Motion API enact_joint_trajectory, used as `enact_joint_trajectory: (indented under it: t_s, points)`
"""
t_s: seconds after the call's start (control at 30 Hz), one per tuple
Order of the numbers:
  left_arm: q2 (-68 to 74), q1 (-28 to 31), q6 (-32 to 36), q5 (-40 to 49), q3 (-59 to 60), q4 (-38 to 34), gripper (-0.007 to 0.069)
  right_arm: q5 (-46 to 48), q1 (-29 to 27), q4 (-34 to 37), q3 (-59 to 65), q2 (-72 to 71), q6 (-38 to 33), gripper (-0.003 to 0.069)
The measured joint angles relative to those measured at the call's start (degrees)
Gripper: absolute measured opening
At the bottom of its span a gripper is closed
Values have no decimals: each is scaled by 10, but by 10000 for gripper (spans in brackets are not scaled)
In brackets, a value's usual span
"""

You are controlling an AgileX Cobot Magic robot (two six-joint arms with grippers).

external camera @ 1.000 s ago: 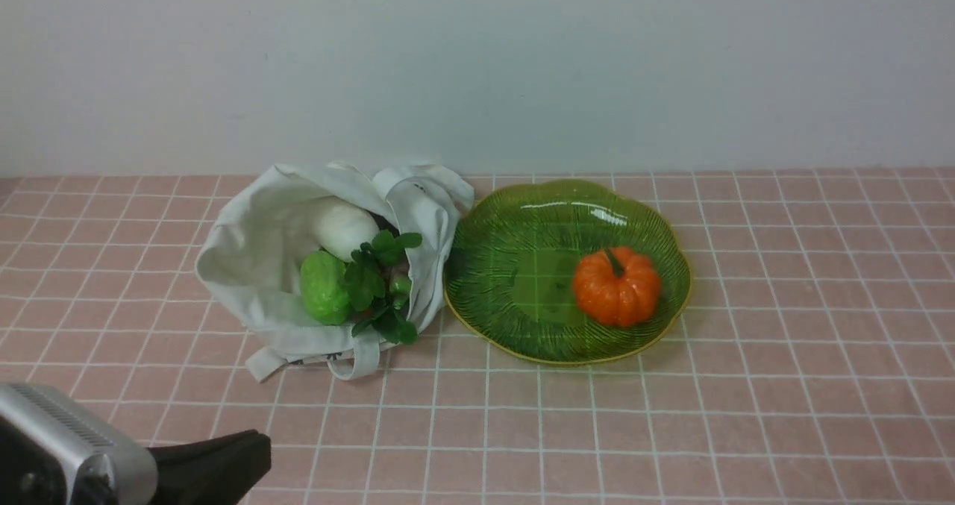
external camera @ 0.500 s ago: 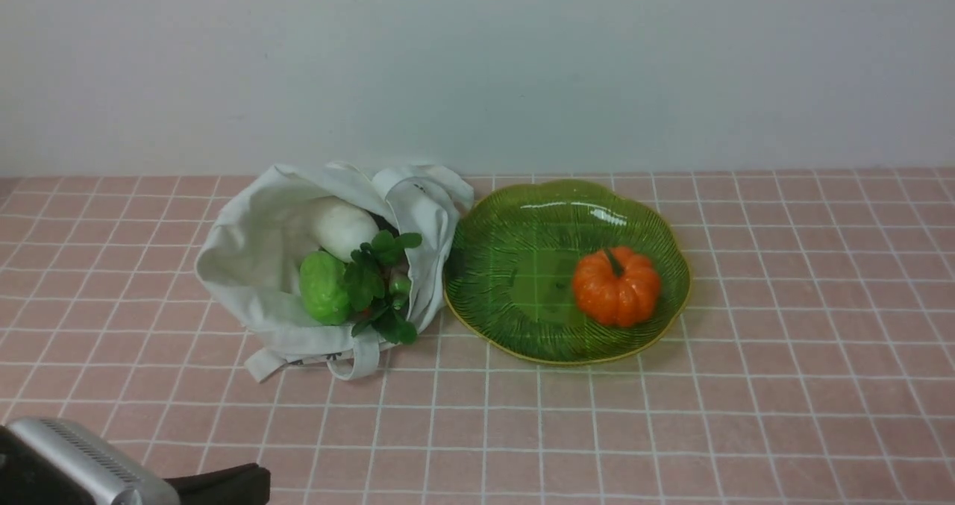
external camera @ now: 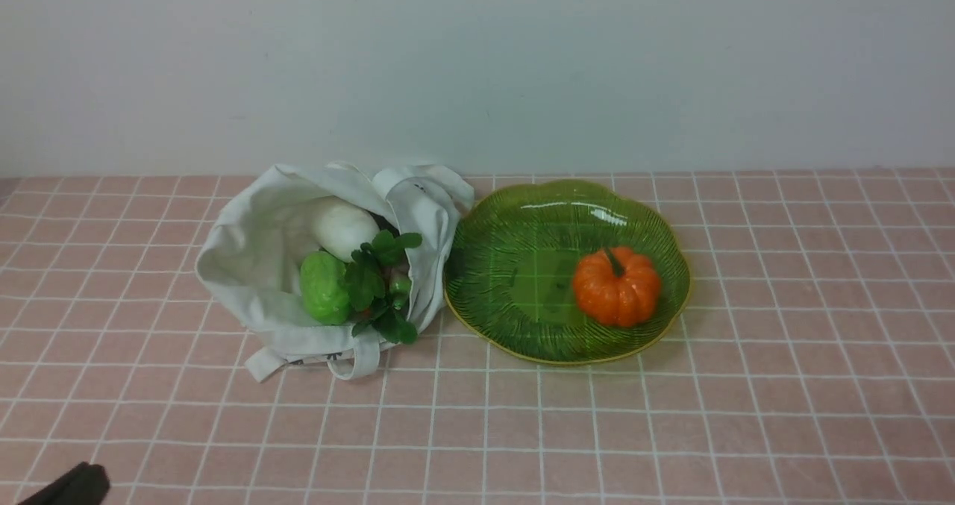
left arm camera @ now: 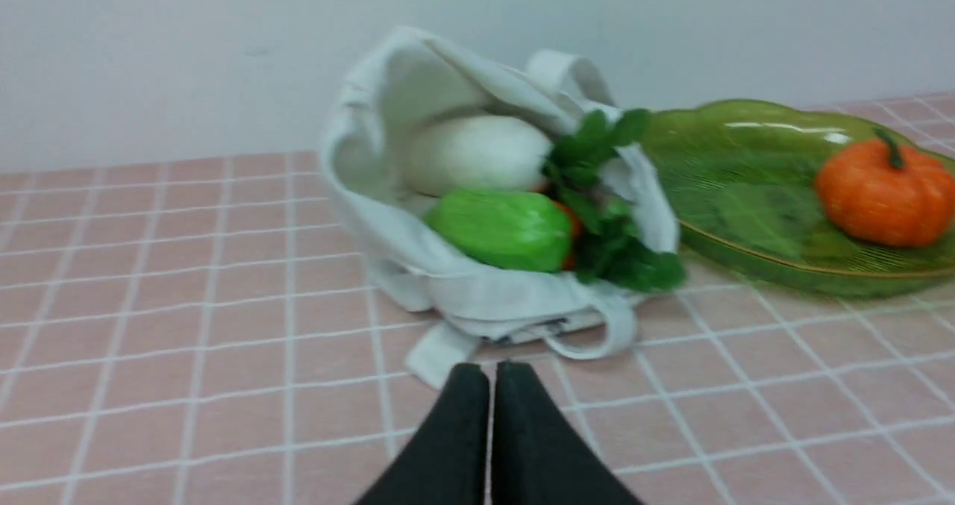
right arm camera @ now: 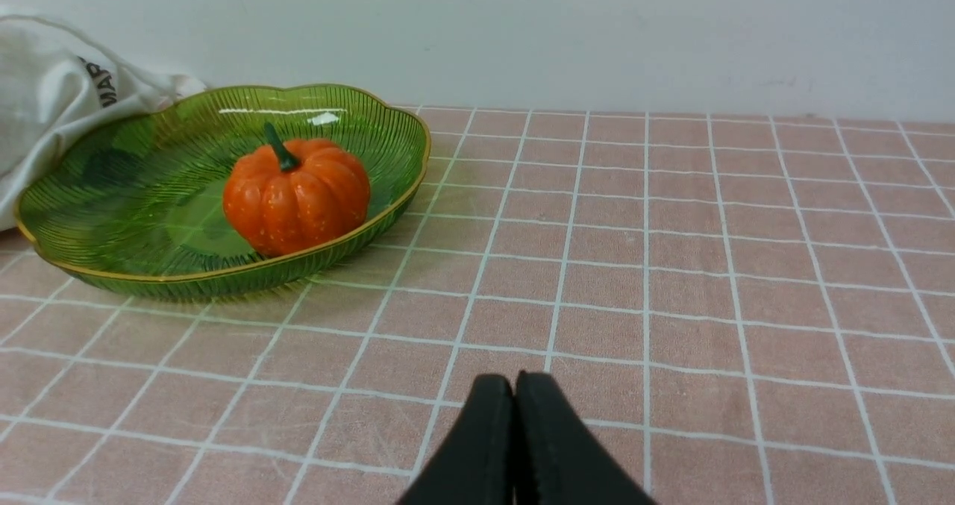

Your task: Take vegetables from bag on pink coffee tablecloth place on plate.

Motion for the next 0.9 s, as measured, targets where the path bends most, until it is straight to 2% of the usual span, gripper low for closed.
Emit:
enact_joint_trajectory:
  t_s: [0.1, 0.33, 0.5, 0.7, 0.9]
  points:
    - [-4, 38, 0, 27, 0, 16, -5, 0, 0, 0, 0, 0, 0, -15]
    - [-4, 41, 0, 86, 1, 35, -5, 0, 0, 0, 0, 0, 0, -15]
    - [-4, 45, 0, 90, 2, 36, -5, 0, 0, 0, 0, 0, 0, -15]
    - [-4, 91, 0, 90, 2, 36, -5, 0, 0, 0, 0, 0, 0, -15]
    - [-4, 81, 0, 90, 2, 36, -5, 0, 0, 0, 0, 0, 0, -15]
